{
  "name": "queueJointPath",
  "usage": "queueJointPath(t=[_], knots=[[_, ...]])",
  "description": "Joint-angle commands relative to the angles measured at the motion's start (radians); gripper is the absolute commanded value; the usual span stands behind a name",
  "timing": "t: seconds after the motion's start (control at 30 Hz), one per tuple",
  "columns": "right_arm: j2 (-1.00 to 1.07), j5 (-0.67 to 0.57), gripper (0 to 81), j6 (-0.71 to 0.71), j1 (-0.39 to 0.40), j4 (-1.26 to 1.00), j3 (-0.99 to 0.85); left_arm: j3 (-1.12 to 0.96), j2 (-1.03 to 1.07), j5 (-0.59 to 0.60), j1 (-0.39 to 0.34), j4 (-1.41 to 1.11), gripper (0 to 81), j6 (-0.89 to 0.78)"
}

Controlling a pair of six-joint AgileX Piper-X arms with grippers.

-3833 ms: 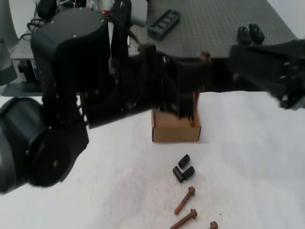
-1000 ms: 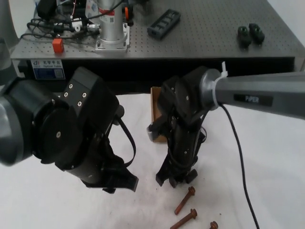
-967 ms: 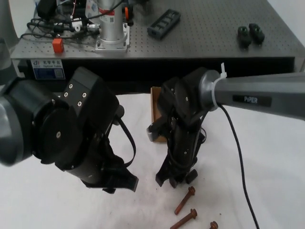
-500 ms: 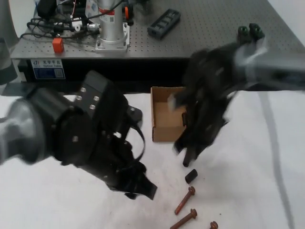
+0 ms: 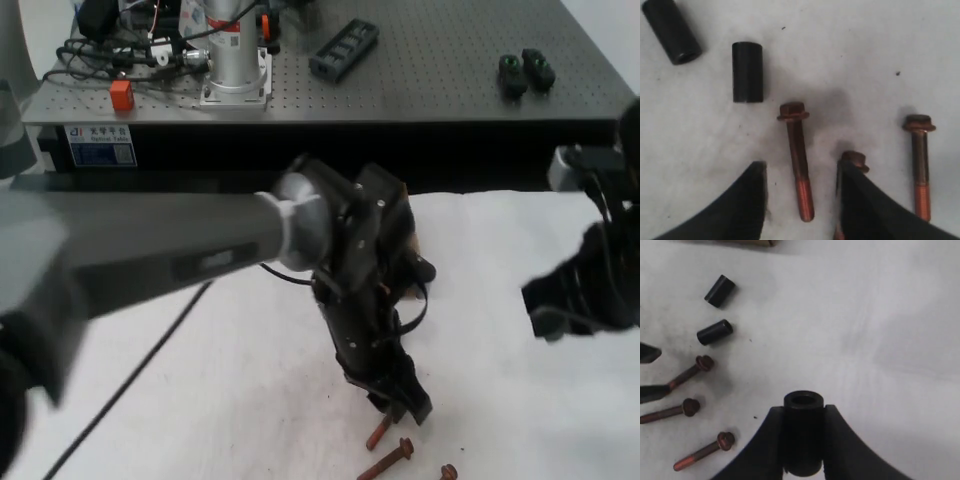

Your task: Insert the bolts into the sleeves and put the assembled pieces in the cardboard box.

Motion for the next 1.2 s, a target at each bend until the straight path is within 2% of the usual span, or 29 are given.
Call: queueJointPath(t=[0.0, 0.17, 0.27, 0.4, 0.5, 0.6, 0.67, 0.8, 0.93, 1.07, 1.17], knots=[[-0.030, -0.015, 1.5, 0.007, -0.005, -0.003, 0.039, -0.121, 0.110, -0.003, -0.017, 0.083, 33.0, 0.050], [-0.040, -0.015, 1.5, 0.010, -0.005, -0.003, 0.068, -0.151, 0.167, -0.037, -0.019, 0.086, 30.7, 0.060], [-0.040, -0.015, 1.5, 0.010, -0.005, -0.007, 0.067, -0.151, 0.185, -0.062, -0.019, 0.091, 21.4, 0.074], [-0.040, -0.015, 1.5, 0.010, -0.005, -0.012, 0.067, -0.151, 0.191, -0.062, -0.022, 0.100, 2.5, 0.086], [-0.040, -0.036, 1.5, 0.022, -0.005, -0.032, 0.067, -0.157, 0.170, -0.067, -0.022, 0.101, 0.6, 0.067], [-0.067, -0.161, 1.5, 0.042, -0.005, -0.117, 0.080, -0.156, 0.101, -0.115, -0.008, 0.093, 0.6, 0.017], [-0.110, -0.225, 1.5, 0.088, -0.005, -0.196, 0.113, -0.142, 0.032, -0.103, 0.024, 0.067, 0.6, -0.050], [-0.209, -0.403, 1.5, 0.193, 0.023, -0.335, 0.231, 0.001, -0.184, 0.058, 0.111, -0.182, 0.6, -0.225], [-0.282, -0.577, 1.5, 0.313, 0.130, -0.557, 0.364, 0.222, -0.370, 0.283, 0.168, -0.581, 0.6, -0.455], [-0.262, -0.591, 1.5, 0.432, 0.263, -0.796, 0.414, 0.388, -0.466, 0.390, 0.172, -0.909, 0.6, -0.642], [-0.230, -0.558, 1.5, 0.484, 0.323, -0.928, 0.414, 0.455, -0.492, 0.427, 0.172, -1.047, 0.6, -0.757]])
